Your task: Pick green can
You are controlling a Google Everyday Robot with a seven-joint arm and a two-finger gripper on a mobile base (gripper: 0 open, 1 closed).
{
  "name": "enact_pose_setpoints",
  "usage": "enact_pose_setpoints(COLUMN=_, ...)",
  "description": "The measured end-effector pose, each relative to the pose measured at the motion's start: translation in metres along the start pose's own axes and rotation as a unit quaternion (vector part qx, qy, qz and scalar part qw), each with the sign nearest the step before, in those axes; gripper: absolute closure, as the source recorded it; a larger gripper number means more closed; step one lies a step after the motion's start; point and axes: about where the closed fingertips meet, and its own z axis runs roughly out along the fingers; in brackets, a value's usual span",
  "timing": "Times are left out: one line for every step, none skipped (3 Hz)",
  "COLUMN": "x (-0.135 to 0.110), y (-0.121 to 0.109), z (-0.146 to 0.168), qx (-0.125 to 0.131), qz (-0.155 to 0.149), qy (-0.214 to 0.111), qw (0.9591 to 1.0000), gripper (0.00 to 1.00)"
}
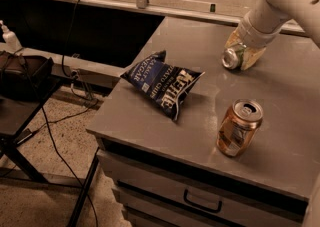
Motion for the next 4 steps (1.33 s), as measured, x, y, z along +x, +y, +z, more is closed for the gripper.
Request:
enact_pose_setpoints(x=-0.003, y=0.0, z=-0.022, qx=0.047, qz=0.01, qy=-0.052, qw=0.9975, gripper=0.99)
enact_pose_setpoints(x=0.008, y=0.062, z=-0.138, qx=0.127, qz=-0.003, qy=-0.123, qw=0.9842, gripper=1.0)
enact_pose_setpoints(x=0.025, y=0.124, z=-0.203, qx=0.179, qz=0.012, qy=-0.179, qw=0.9673, gripper=1.0)
enact_pose_setpoints(x=0.031, y=0.112, z=-0.253, qx=0.254, qz=0.007, qy=-0.191, qw=0.9481, gripper=1.0)
